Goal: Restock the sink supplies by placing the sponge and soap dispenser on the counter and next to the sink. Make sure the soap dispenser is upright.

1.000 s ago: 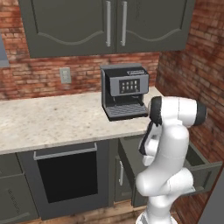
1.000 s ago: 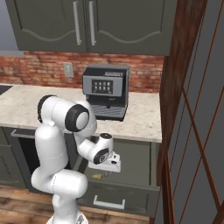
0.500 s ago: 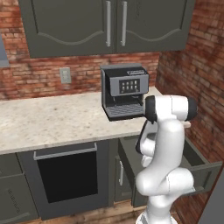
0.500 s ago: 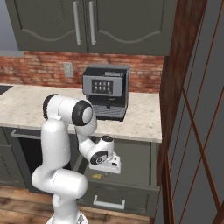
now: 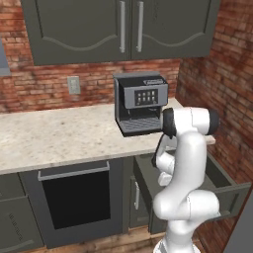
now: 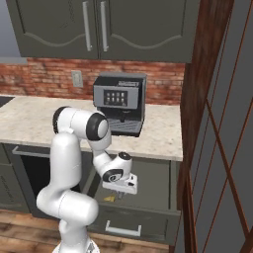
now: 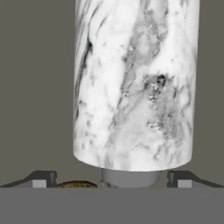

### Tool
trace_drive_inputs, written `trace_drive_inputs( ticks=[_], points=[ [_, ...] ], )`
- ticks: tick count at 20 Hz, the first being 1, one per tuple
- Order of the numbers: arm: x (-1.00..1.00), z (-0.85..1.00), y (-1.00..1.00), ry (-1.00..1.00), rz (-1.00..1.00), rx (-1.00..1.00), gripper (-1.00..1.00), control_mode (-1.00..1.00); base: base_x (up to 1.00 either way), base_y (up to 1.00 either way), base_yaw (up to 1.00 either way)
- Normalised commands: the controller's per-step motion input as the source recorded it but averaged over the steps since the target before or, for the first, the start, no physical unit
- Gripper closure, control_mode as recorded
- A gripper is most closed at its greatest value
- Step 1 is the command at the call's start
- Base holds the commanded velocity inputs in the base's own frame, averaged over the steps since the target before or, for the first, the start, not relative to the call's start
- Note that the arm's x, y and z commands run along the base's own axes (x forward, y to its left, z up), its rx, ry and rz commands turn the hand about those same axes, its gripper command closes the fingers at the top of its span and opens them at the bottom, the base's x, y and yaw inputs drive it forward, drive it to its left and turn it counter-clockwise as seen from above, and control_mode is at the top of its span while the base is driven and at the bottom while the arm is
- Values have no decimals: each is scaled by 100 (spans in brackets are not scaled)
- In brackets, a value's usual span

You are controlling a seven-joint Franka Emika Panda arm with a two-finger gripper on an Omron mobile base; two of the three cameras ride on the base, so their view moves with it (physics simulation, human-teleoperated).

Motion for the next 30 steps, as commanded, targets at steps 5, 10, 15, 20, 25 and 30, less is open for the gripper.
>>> trace_drive_inputs(
  ticks=[5,10,15,20,25,30],
  points=[
    [5,-16,0,0,0,2,-100,-100,0,0,0],
    [0,-18,0,0,0,0,-100,-100,0,0,0],
    [0,-19,0,0,0,0,100,-100,0,0,0],
    [0,-5,0,0,0,1,100,-100,0,0,0],
    [0,0,0,0,0,2,100,-100,0,0,0],
    [0,25,0,-1,0,2,100,-100,0,0,0]
  ],
)
